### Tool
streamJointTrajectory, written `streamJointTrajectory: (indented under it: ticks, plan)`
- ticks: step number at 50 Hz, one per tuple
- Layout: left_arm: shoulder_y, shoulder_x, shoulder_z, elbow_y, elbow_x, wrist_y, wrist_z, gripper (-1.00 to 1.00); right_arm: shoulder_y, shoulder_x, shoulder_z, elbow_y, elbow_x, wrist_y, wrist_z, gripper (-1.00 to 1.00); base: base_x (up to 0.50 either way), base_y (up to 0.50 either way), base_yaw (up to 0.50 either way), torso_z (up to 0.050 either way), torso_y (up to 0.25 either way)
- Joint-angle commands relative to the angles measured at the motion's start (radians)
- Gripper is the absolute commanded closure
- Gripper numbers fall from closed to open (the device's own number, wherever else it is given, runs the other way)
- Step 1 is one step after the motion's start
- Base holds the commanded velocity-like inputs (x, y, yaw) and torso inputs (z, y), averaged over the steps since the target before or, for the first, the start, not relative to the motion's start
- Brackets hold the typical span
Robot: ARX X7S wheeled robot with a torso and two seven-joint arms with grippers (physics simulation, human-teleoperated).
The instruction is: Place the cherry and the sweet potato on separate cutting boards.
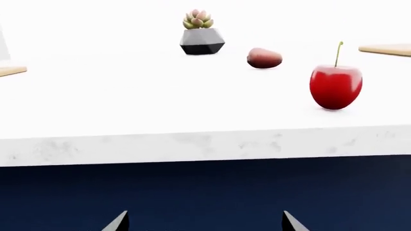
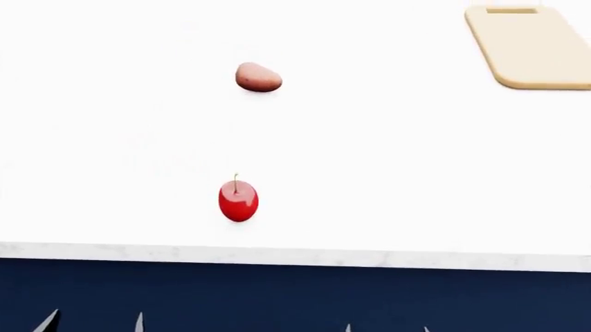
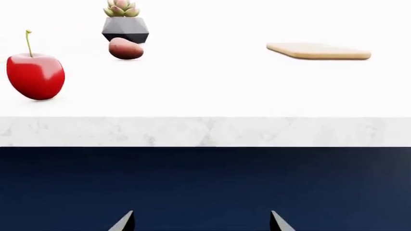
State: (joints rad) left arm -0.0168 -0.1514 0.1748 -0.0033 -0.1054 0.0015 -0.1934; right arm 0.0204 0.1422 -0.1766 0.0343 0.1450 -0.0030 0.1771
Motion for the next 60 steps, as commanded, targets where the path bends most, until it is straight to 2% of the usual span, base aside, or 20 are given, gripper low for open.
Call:
streamJointTrajectory:
  ticks: [1,4,10,15,20,24,28,36,50,60]
  plan:
    - [-0.008,-0.019,0.048,0.065,-0.020,-0.082,0.038,-1.00,0.004,0.006,-0.007,0.004,0.010,0.000,0.006,-1.00,0.00,0.00,0.00,0.000,0.000]
    - [-0.061,-0.018,0.048,0.189,-0.065,-0.190,0.048,-1.00,0.006,0.007,-0.011,0.004,0.013,0.001,0.006,-1.00,0.00,0.00,0.00,0.000,0.000]
    - [-0.228,-0.045,0.055,0.418,-0.186,-0.535,0.070,-1.00,0.005,0.009,-0.013,0.009,0.031,-0.003,-0.001,-1.00,0.00,0.00,0.00,0.000,0.000]
    - [-0.349,-0.035,0.057,0.436,-0.232,-0.674,0.066,-1.00,0.006,0.012,-0.017,0.013,0.033,-0.002,0.000,-1.00,0.00,0.00,0.00,0.000,0.000]
    - [-0.471,0.009,0.049,0.334,-0.291,-0.774,0.081,-1.00,0.009,0.014,-0.021,0.019,0.040,-0.001,0.000,-1.00,0.00,0.00,0.00,0.000,0.000]
    - [-0.539,0.020,0.089,0.231,-0.261,-0.742,0.100,-1.00,0.010,0.016,-0.022,0.023,0.044,-0.002,0.000,-1.00,0.00,0.00,0.00,0.000,0.000]
    - [-0.579,0.043,0.127,0.165,-0.281,-0.790,0.123,-1.00,0.012,0.017,-0.025,0.033,0.047,-0.005,0.000,-1.00,0.00,0.00,0.00,0.000,0.000]
    - [-0.670,0.073,0.175,-0.044,-0.269,-0.765,0.166,-1.00,0.012,0.021,-0.030,0.035,0.053,-0.005,0.002,-1.00,0.00,0.00,0.00,0.000,0.000]
    - [-0.743,0.107,0.229,-0.330,-0.216,-0.612,0.167,-1.00,0.014,0.027,-0.038,0.038,0.064,-0.001,0.006,-1.00,0.00,0.00,0.00,0.000,0.000]
    - [-0.831,0.136,0.260,-0.604,-0.185,-0.467,0.154,-1.00,0.016,0.031,-0.047,0.040,0.069,0.004,0.009,-1.00,0.00,0.00,0.00,0.000,0.000]
